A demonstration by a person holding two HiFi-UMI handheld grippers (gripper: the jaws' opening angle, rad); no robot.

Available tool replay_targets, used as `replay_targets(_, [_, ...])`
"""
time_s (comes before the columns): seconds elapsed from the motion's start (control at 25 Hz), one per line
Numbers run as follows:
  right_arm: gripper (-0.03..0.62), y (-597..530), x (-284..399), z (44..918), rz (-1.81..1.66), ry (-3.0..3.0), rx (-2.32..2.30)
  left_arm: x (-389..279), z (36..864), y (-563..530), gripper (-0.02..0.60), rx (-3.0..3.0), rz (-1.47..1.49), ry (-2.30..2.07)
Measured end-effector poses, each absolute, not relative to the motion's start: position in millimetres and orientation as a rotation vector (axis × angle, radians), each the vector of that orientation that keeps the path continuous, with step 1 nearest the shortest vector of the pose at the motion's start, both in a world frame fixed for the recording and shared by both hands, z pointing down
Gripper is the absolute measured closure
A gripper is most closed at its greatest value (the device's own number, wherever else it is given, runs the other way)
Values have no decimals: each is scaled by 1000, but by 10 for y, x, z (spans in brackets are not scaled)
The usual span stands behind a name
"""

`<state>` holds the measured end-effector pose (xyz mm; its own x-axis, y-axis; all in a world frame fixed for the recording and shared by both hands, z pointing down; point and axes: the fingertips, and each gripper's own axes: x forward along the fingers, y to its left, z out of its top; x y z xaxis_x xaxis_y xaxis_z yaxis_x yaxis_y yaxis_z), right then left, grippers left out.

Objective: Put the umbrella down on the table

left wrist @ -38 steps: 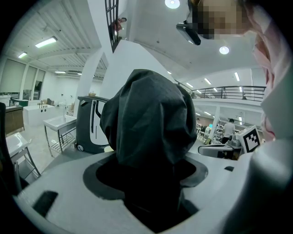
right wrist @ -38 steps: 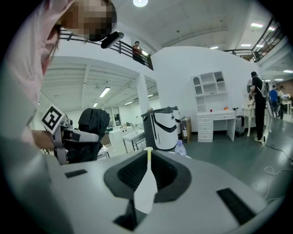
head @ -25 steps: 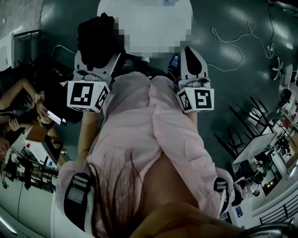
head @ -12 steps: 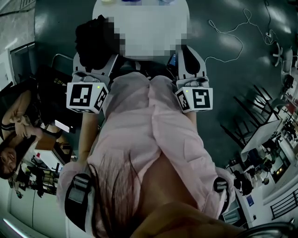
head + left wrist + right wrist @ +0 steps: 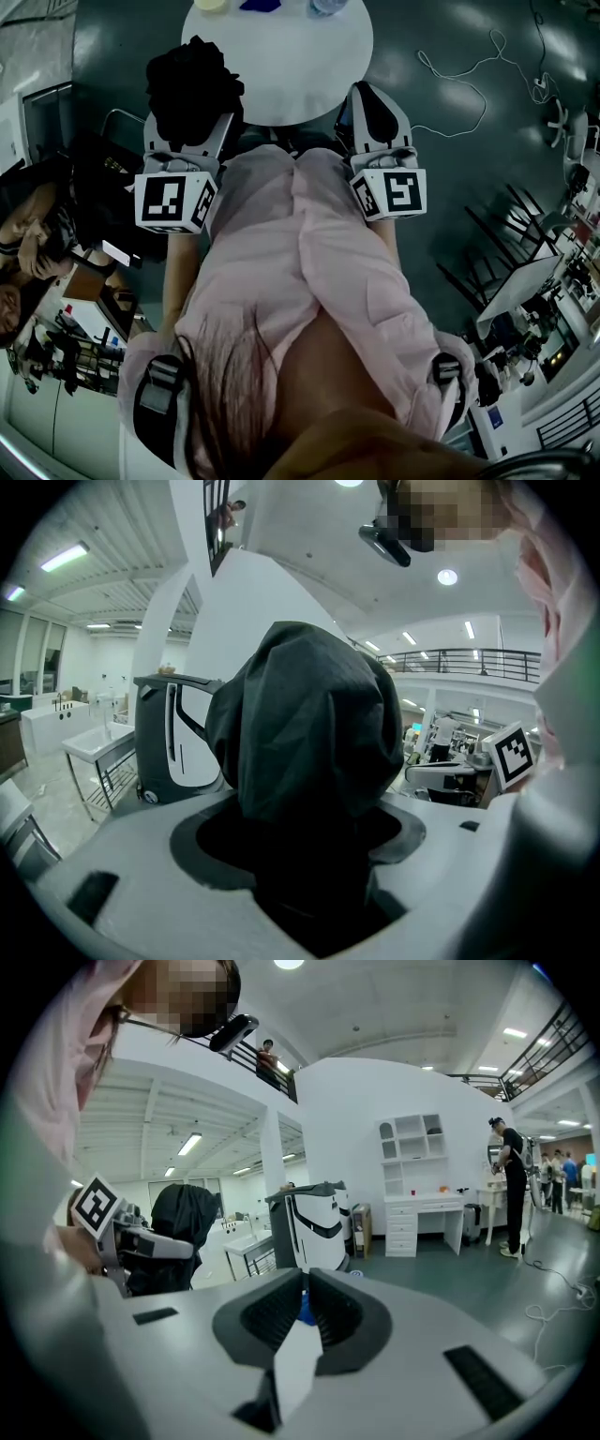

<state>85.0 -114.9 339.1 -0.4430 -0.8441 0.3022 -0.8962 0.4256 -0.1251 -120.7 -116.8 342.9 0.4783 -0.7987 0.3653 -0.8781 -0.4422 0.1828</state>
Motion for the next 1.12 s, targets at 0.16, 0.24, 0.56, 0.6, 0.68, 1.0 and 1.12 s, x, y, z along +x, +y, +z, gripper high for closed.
replay_targets(0.16, [553,-1174,850,3397,396,-2496,1525,-1192,3430,-1158,258,2383,332,-1422])
replay_targets(0.24, [553,-1177,854,3409,395,-2498,1523,-1189,3434,-1163,258,2384,330,-1421])
replay_targets(0.56, [553,-1194,869,3444,403,-2492,1539,-1236,3506,-1213,258,2376,386,-1413])
replay_targets(0.6, [553,-1194,876,3447,405,-2490,1543,-1250,3535,-1216,258,2368,404,-1409])
replay_targets(0.68, [553,-1204,900,3447,411,-2484,1553,-1265,3616,-1234,258,2345,442,-1392])
replay_targets(1.0, [553,-1264,970,3429,420,-2462,1598,-1109,4117,-1538,258,2354,630,-1220])
replay_targets(1.12, [553,-1273,968,3462,422,-2451,1612,-1011,4407,-1722,258,2357,698,-1169])
